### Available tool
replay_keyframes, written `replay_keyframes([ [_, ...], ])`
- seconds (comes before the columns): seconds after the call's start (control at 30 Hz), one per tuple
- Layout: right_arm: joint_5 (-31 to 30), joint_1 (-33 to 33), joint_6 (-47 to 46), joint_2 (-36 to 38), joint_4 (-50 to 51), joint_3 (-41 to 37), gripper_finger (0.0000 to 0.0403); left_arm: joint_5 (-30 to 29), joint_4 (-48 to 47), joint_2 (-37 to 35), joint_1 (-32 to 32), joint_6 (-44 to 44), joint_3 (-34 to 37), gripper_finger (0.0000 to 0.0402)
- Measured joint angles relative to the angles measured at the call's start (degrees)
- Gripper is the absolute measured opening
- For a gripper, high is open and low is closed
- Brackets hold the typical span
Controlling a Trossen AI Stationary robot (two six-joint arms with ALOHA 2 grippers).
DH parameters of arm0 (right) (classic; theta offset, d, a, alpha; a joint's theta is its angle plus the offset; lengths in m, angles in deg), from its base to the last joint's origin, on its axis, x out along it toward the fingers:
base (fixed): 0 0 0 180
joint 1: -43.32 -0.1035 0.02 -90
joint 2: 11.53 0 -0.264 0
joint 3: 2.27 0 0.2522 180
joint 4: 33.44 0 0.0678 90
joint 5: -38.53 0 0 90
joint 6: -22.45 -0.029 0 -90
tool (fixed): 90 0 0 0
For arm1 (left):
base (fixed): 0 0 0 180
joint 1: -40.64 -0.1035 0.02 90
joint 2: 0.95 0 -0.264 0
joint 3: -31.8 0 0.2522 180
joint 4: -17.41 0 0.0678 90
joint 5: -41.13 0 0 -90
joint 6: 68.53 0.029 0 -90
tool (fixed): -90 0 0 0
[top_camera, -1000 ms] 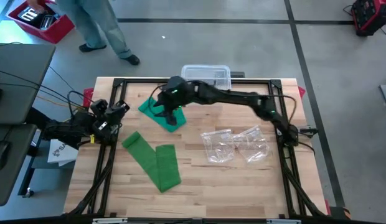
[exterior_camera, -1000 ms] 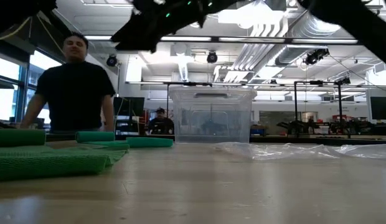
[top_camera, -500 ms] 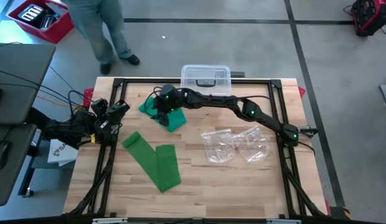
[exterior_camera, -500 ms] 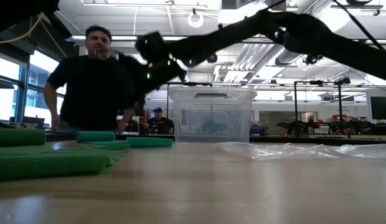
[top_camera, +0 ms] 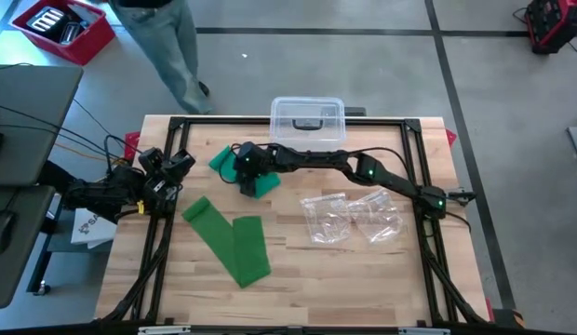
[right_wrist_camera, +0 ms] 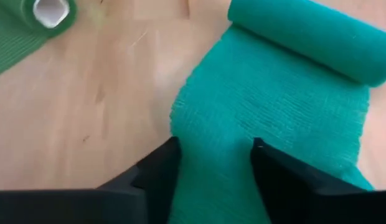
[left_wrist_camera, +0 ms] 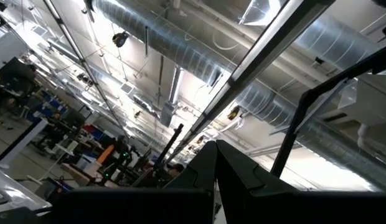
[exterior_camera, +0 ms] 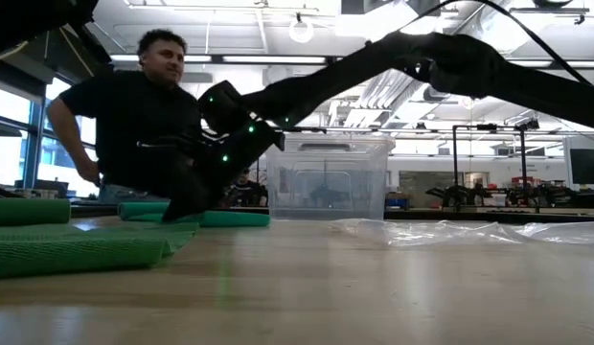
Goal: Roll bandage
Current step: Roll the blue bandage
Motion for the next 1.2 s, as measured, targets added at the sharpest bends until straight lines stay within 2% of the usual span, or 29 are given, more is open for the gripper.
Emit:
replay_keyframes([
  [0.27, 0.49, -4.82, -8.01, 0.6, 14.32, 0.16, 0.0033, 1.71, -0.5, 0.0, 0.02, -0.03, 0.04, 0.0006],
  [0.4, 0.71, -8.27, -12.31, 0.94, 20.3, 0.26, 0.0004, 3.09, -1.67, 0.0, 0.02, -0.07, 0.04, 0.0006],
  [0.6, 1.93, -13.87, -19.6, 1.47, 25.84, 0.26, 0.0018, 6.22, -3.2, 0.0, 0.04, -0.91, 0.04, 0.0006],
  [0.77, 1.83, -17.29, -21.47, 2.82, 27.0, -0.02, 0.0028, 8.44, -4.87, 0.0, 0.04, -3.06, 0.04, 0.0006],
  [0.87, 1.81, -17.94, -21.08, 4.53, 27.52, -0.3, 0.006, 9.33, -6.31, 0.0, 0.04, -3.06, 0.04, 0.0006],
  [1.0, 2.36, -17.65, -19.38, 6.27, 28.54, -0.57, 0.0127, 9.3, -8.2, 0.0, 0.04, -3.04, 0.07, 0.0006],
  [1.1, 4.91, -16.89, -16.41, 7.69, 30.36, -0.7, 0.017, 9.29, -8.89, -0.02, 0.04, -3.0, 0.07, 0.0006],
  [1.2, 7.42, -15.96, -12.01, 9.59, 31.29, -0.69, 0.019, 9.25, -9.42, 0.02, 0.04, -3.0, 0.07, 0.0006],
])
